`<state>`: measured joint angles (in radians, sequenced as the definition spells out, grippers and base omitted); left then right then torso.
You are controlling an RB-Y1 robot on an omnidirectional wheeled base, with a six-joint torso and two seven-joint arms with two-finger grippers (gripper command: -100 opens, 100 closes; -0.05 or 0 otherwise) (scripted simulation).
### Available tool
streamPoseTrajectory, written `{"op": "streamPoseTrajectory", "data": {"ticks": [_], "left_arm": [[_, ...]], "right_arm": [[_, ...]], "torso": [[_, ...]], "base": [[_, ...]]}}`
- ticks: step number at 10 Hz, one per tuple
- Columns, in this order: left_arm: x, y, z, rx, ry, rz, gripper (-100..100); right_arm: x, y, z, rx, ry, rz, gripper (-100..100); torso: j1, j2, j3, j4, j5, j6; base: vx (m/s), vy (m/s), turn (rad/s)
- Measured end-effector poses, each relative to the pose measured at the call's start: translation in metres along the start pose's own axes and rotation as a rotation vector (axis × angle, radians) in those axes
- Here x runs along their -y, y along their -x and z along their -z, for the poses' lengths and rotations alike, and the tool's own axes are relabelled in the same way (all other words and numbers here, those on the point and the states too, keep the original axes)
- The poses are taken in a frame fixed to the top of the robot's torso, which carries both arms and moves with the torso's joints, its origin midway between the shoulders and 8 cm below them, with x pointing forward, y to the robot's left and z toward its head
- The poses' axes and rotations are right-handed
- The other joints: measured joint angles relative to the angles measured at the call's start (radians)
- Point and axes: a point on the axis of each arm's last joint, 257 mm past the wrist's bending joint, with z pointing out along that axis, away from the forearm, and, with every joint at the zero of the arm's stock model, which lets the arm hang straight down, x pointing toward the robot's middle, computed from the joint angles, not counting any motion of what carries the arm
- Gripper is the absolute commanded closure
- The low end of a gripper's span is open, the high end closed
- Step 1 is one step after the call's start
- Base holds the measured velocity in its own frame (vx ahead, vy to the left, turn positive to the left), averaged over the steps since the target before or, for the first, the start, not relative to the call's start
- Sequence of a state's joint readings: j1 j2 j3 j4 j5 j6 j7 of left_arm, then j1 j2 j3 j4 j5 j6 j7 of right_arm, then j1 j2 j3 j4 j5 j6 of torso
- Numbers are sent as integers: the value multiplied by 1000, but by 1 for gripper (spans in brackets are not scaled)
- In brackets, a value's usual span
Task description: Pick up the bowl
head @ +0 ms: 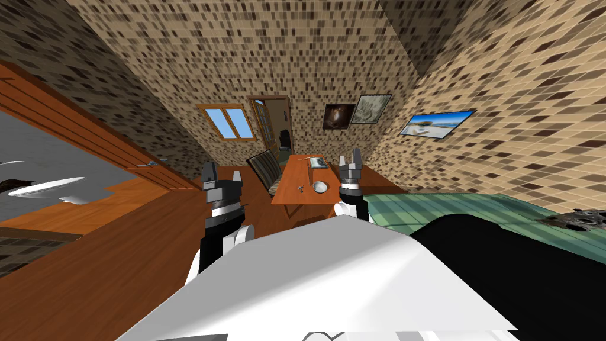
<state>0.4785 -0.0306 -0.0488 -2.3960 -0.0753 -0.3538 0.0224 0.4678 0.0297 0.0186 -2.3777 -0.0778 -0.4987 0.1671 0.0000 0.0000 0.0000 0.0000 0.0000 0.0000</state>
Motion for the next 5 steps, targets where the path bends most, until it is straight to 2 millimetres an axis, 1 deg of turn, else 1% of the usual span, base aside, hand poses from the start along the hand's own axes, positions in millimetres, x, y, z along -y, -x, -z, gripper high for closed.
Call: {"op": "streamPoseTrajectory", "data": {"ticks": [2, 5], "left_arm": [[0, 0, 0, 0, 0, 0, 0], [0, 0, 0, 0, 0, 0, 0]], "right_arm": [[9, -5, 4, -41, -14, 27, -100], [36, -19, 13, -136, -53, 102, -100]], "torso": [[2, -1, 0, 0, 0, 0], [6, -1, -1, 0, 1, 0]], "base": [[14, 56, 34], [15, 96, 62]]}}
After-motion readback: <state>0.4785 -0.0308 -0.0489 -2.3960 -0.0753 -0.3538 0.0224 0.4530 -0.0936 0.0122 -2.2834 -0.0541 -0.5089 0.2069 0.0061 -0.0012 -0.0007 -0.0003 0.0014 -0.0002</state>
